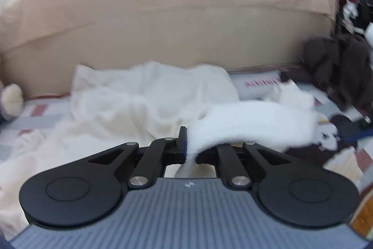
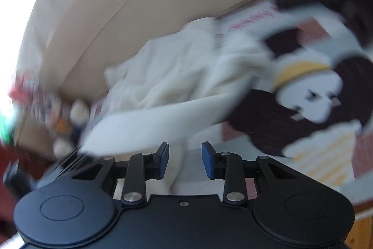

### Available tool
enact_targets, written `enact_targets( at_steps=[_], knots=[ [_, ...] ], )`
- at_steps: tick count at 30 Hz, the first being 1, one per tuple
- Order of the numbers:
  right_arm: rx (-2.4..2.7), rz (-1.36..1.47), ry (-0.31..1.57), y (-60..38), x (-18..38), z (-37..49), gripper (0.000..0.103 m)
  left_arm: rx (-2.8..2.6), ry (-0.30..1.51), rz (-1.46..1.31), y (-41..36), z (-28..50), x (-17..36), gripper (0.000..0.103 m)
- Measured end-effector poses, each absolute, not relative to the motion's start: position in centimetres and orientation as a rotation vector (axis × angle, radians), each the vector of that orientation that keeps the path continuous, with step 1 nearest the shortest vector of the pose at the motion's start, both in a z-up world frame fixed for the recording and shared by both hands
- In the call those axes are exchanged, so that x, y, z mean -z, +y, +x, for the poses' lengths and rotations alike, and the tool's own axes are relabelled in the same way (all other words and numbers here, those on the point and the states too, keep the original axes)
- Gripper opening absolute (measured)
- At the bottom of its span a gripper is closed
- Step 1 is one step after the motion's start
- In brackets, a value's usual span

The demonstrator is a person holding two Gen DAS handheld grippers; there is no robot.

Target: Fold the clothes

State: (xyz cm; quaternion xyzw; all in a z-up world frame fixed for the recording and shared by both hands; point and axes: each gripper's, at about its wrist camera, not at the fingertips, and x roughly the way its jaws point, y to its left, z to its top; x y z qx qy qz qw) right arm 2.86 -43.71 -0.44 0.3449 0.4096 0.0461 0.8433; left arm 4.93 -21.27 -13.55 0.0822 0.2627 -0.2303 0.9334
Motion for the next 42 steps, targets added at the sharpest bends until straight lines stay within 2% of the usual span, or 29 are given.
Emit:
enact_targets(
  at_steps=[8, 10, 13, 17, 18, 19, 21, 26, 29, 30, 32, 33, 34, 36, 42],
  knots=[
    [-0.036, 1.047, 0.836, -48.3, 7.4, 4.9, 0.038, 0.333, 0.534, 0.048, -17.7, 7.1, 13.0, 0.005],
    [-0.020, 1.088, 0.830, -48.7, 8.6, 5.8, 0.041, 0.280, 0.537, 0.024, -16.6, 7.4, 13.1, 0.005],
    [-0.001, 0.982, 0.837, -45.9, 8.7, 9.1, 0.047, 0.227, 0.540, -0.016, -15.1, 7.6, 13.2, 0.005],
    [0.071, 0.581, 0.923, -41.5, 7.8, 14.9, 0.048, 0.186, 0.550, -0.042, -13.6, 8.1, 13.7, 0.005],
    [0.090, 0.515, 0.937, -40.8, 7.4, 16.0, 0.031, 0.178, 0.559, -0.050, -13.3, 8.3, 13.9, 0.005],
    [0.109, 0.490, 0.945, -40.5, 6.9, 16.6, 0.005, 0.172, 0.568, -0.060, -13.0, 8.5, 14.0, 0.005],
    [0.137, 0.448, 0.945, -40.1, 5.7, 17.1, 0.004, 0.164, 0.585, -0.086, -12.3, 8.8, 14.1, 0.005],
    [0.149, 0.405, 0.827, -40.7, 1.0, 12.2, 0.004, 0.131, 0.595, -0.112, -11.2, 9.4, 14.6, 0.006],
    [0.208, 0.373, 0.776, -41.6, 0.3, 10.0, 0.004, 0.098, 0.641, -0.145, -10.2, 10.3, 15.4, 0.006],
    [0.220, 0.350, 0.790, -41.8, 0.6, 9.7, 0.010, 0.095, 0.678, -0.148, -10.0, 10.8, 15.8, 0.006],
    [0.193, 0.243, 0.808, -40.3, 1.7, 9.5, 0.011, 0.105, 0.810, -0.126, -9.8, 12.1, 17.2, 0.007],
    [0.171, 0.180, 0.815, -39.3, 2.3, 9.5, 0.015, 0.097, 0.840, -0.136, -9.6, 12.4, 17.7, 0.007],
    [0.149, 0.117, 0.820, -38.3, 3.0, 9.5, 0.034, 0.100, 0.842, -0.152, -9.4, 12.4, 17.9, 0.007],
    [0.104, -0.010, 0.831, -36.3, 4.3, 9.5, 0.052, 0.106, 0.847, -0.184, -8.9, 12.3, 18.3, 0.007],
    [0.012, -0.324, 0.858, -31.0, 8.3, 10.5, 0.050, 0.150, 0.830, -0.219, -8.2, 11.9, 17.3, 0.007]
  ],
)
